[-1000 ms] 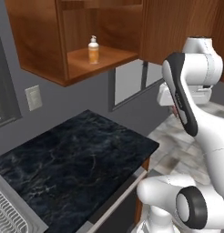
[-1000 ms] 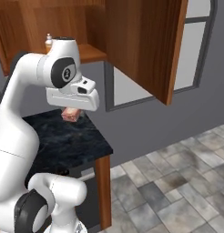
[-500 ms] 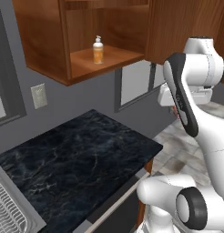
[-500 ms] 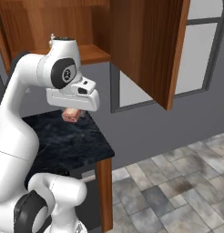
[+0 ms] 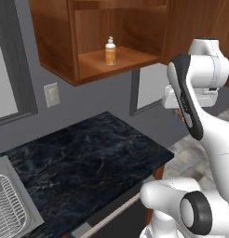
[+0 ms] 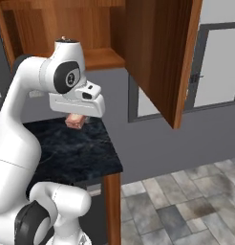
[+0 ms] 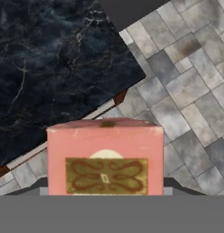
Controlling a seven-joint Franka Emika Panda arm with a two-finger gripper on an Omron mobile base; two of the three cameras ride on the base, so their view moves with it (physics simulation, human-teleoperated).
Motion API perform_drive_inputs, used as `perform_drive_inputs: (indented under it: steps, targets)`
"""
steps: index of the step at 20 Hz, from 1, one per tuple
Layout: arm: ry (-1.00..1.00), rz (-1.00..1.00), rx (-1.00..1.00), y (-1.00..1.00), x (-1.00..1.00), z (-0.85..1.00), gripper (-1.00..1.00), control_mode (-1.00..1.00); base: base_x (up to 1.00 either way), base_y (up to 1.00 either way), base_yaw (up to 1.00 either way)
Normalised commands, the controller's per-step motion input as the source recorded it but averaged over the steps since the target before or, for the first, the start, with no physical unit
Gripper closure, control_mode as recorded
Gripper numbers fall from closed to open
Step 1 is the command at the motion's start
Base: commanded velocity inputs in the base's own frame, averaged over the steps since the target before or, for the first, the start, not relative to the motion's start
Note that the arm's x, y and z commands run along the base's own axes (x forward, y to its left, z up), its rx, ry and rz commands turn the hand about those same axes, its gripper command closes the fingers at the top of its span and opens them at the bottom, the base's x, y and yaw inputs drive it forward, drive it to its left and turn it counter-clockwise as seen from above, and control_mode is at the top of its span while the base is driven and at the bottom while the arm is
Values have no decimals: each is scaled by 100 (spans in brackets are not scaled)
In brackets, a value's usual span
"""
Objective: Pick up the soap dispenser and bar soap from the sink, and place them back in the cabinet, and close the cabinet door.
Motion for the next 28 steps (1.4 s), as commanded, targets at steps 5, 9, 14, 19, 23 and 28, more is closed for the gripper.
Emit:
perform_drive_inputs:
  steps: [5,9,14,19,23,28]
  targets:
    - [0,0,0,0,0,0,100,100,43,0,23]
    - [0,0,0,0,0,0,100,100,42,0,20]
    - [0,0,0,0,0,0,100,100,31,0,15]
    - [0,0,0,0,0,0,100,100,0,0,0]
    - [0,0,0,0,0,0,100,100,0,0,0]
    - [0,0,0,0,0,0,100,100,0,0,0]
